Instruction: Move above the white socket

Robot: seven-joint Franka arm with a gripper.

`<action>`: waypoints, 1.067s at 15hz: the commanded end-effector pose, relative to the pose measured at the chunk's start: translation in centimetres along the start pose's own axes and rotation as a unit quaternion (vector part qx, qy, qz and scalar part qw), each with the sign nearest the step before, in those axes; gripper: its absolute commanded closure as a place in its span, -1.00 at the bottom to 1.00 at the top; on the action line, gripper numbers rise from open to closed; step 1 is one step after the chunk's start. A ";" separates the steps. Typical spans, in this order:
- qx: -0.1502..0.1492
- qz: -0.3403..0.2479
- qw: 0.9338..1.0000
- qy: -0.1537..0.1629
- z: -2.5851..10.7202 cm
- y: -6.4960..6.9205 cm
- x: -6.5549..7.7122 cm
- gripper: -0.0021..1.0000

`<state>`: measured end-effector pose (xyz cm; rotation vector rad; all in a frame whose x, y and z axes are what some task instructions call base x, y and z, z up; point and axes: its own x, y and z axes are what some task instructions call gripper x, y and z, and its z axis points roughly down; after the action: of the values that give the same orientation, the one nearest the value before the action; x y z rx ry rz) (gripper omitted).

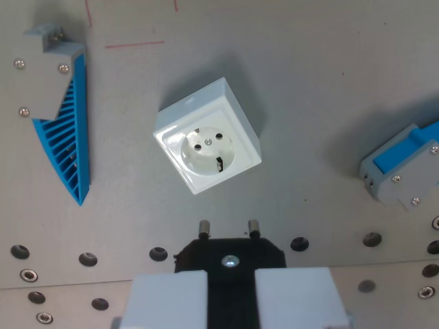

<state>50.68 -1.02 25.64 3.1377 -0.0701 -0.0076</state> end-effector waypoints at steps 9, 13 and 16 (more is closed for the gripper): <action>0.000 -0.007 1.000 0.000 0.1 0.0 0.0 1.00; 0.001 -0.020 1.000 0.001 0.5 0.0 -0.1 1.00; 0.002 -0.032 0.999 0.006 0.8 -0.1 -0.2 1.00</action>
<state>50.55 -0.96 25.20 3.1379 -0.0439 -0.0215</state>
